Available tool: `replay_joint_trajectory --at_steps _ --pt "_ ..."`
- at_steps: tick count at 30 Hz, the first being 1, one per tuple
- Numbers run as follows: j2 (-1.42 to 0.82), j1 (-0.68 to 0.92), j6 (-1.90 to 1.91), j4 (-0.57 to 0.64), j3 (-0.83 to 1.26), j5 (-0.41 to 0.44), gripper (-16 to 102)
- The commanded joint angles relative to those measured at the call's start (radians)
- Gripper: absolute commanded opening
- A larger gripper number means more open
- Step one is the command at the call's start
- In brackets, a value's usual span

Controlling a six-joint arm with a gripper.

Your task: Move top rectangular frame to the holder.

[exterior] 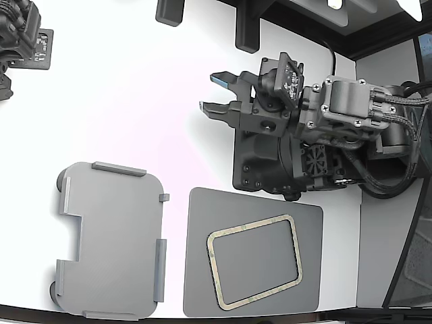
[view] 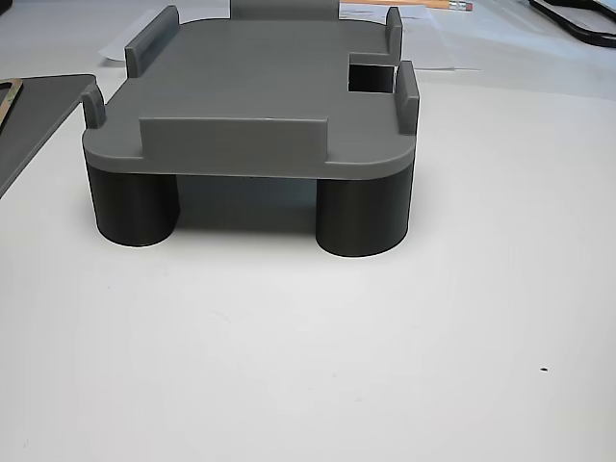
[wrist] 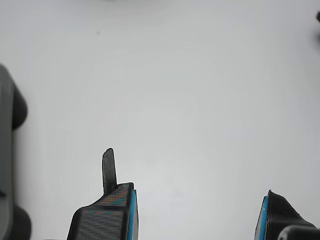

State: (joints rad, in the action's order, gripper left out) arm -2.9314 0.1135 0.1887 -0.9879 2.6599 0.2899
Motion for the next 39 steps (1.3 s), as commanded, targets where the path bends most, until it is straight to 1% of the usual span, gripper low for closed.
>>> replay_joint_trajectory --at_steps 1,9,10,11,12,17,19,22,24,26,27,30,34,35,39 --pt "0.071 -0.009 -0.155 0.23 -0.066 -0.138 100" --pt "0.069 -0.008 -0.155 0.229 -0.067 -0.144 100" --pt "0.08 0.003 -0.15 0.227 -0.077 -0.141 100" --pt "0.1 0.034 -0.143 0.218 -0.095 -0.117 100" --pt "0.126 0.066 -0.132 0.198 -0.121 -0.091 100" --pt "0.272 0.215 -0.038 0.063 -0.262 -0.043 100" --pt "0.327 0.299 0.026 0.014 -0.311 -0.017 100" --pt "0.422 0.433 0.143 -0.078 -0.391 0.049 100" --pt "0.483 0.5 0.201 -0.14 -0.448 0.066 99" --pt "0.54 0.549 0.259 -0.21 -0.503 0.051 96" --pt "0.568 0.574 0.291 -0.25 -0.529 0.037 99" --pt "0.634 0.66 0.399 -0.356 -0.589 0.011 100" --pt "0.658 0.788 0.52 -0.39 -0.58 0.006 100" --pt "0.675 0.808 0.54 -0.405 -0.584 -0.009 100" --pt "0.747 0.824 0.552 -0.48 -0.612 -0.13 100"
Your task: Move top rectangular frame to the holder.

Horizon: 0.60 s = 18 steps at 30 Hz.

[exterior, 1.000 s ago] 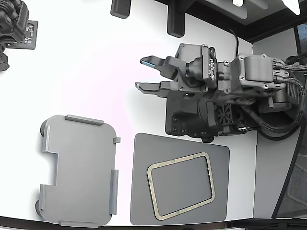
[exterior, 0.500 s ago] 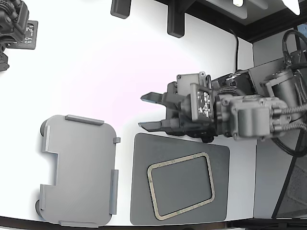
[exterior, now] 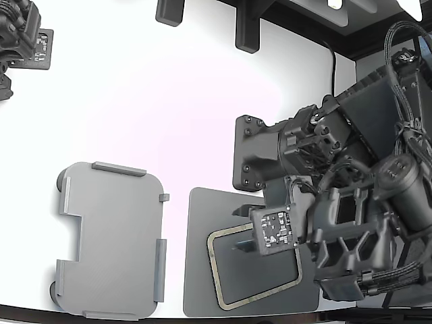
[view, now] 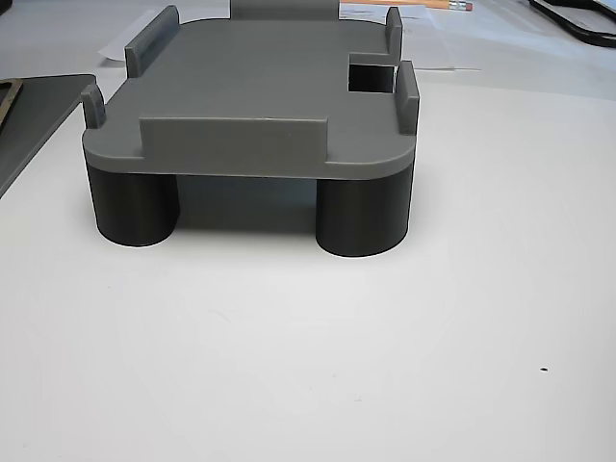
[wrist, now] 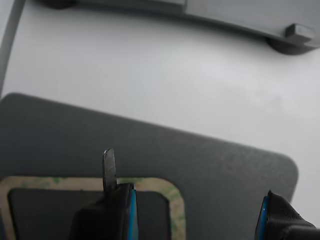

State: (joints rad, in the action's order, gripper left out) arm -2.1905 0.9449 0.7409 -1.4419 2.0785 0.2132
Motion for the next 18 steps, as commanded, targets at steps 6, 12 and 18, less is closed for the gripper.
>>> replay_joint_trajectory --at_steps 6,12,18 --pt "0.074 0.012 0.015 -0.058 -0.011 -0.163 100" --pt "0.149 0.098 0.083 0.008 0.017 -0.117 100" --pt "0.196 0.137 0.123 0.058 0.054 -0.097 100"
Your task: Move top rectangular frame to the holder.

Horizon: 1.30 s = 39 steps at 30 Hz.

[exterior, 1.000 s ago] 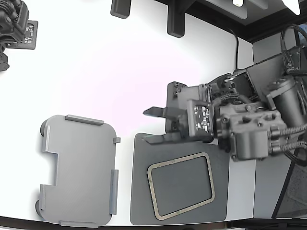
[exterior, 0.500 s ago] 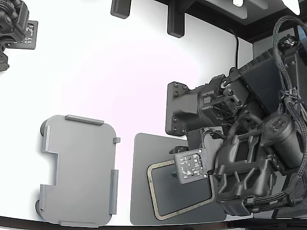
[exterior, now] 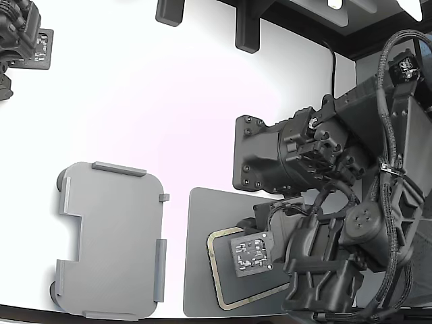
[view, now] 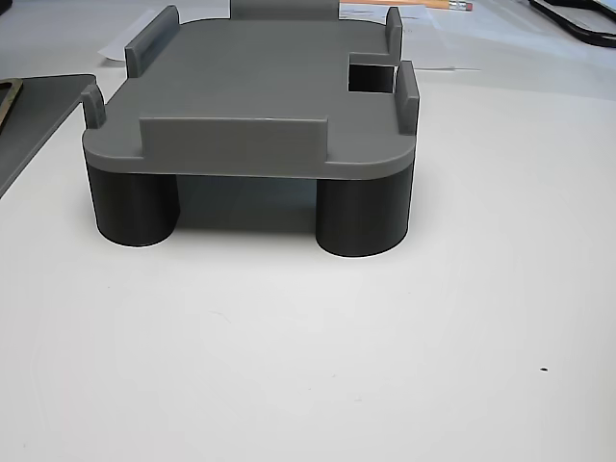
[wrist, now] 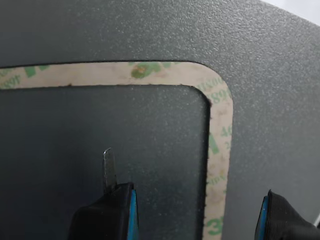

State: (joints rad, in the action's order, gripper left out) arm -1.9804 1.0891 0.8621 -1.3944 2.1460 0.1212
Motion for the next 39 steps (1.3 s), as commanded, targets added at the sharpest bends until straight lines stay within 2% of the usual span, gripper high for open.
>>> replay_joint_trajectory --at_steps 1,15,22,32,39 --pt "-0.012 -0.006 0.002 0.015 -0.009 -0.006 100" --pt "-0.038 -0.005 0.009 0.098 0.104 -0.008 100" --pt "-0.083 -0.014 -0.008 0.103 0.15 -0.002 99" --pt "-0.097 -0.04 -0.029 0.118 0.179 -0.015 95" --pt "-0.109 -0.04 -0.032 0.127 0.196 -0.018 87"
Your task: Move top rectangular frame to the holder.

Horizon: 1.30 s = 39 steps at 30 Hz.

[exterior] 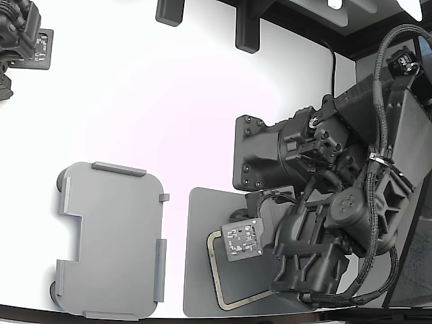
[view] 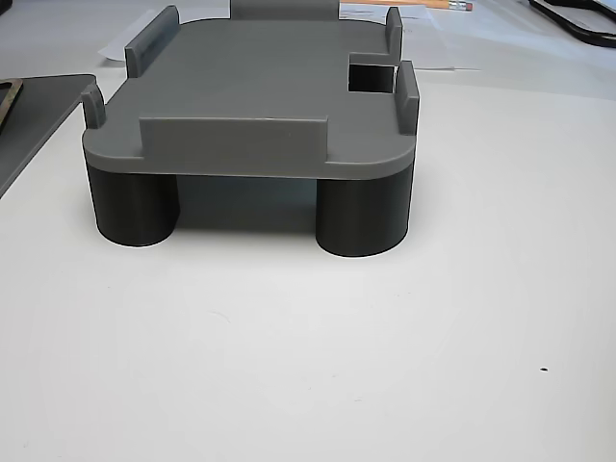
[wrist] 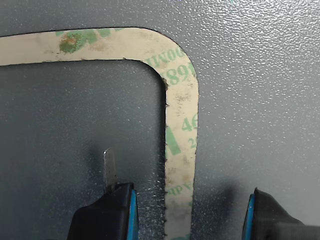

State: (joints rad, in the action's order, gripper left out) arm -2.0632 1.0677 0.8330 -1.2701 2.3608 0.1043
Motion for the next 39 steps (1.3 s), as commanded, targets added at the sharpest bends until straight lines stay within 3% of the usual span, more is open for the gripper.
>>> replay_joint_trajectory --at_steps 1,3,15,20,27,37,39 --pt "-0.026 -0.02 -0.005 0.003 -0.015 -0.002 85" --pt "-0.026 -0.021 -0.008 0.005 -0.012 0.0 78" --pt "-0.02 -0.048 -0.029 0.029 0.003 -0.018 69" --pt "-0.02 -0.048 -0.026 0.041 0.015 -0.025 56" --pt "-0.021 -0.048 -0.025 0.049 0.028 -0.025 49" --pt "-0.015 -0.057 -0.021 -0.009 -0.015 -0.023 -10" --pt "-0.014 -0.072 -0.031 -0.04 -0.044 -0.032 -10"
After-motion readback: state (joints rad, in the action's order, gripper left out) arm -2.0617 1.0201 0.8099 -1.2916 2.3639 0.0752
